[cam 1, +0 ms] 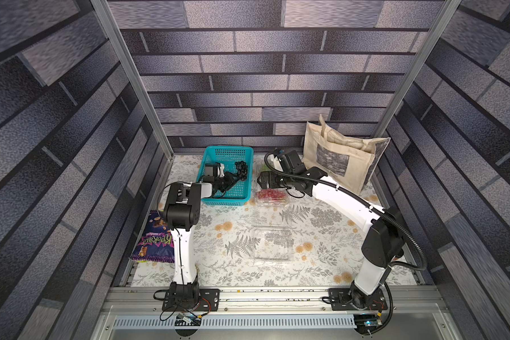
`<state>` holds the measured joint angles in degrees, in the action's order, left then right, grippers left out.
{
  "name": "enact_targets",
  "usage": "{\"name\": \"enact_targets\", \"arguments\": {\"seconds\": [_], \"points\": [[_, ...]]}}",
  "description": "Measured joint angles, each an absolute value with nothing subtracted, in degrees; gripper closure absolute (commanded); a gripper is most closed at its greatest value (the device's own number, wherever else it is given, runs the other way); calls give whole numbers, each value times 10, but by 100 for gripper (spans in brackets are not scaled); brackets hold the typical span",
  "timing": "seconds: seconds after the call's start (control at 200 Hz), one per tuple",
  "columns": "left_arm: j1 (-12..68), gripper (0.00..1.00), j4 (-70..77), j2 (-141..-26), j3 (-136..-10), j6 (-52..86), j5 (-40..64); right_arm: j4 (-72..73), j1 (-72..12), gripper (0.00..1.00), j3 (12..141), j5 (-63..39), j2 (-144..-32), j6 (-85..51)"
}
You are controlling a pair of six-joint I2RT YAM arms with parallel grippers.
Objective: Pack grapes into containers
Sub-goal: Pick up the grape from the basket.
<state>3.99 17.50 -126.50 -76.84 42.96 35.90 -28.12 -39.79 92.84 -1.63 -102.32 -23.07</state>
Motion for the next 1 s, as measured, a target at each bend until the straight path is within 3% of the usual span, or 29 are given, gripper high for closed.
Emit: {"name": "enact_targets", "arguments": {"seconds": [0.17,0.396,1.002], "points": [[44,70,195,-1265,-766,442,357,-280,-398,0,928,-16,-1023,-231],[45,79,203,-1266,-767,453,357,-280,-398,0,928,-16,-1023,-231],[35,80,217,-1263,-745,455,357,-271,-398,0,928,-27,-1027,-235]]}}
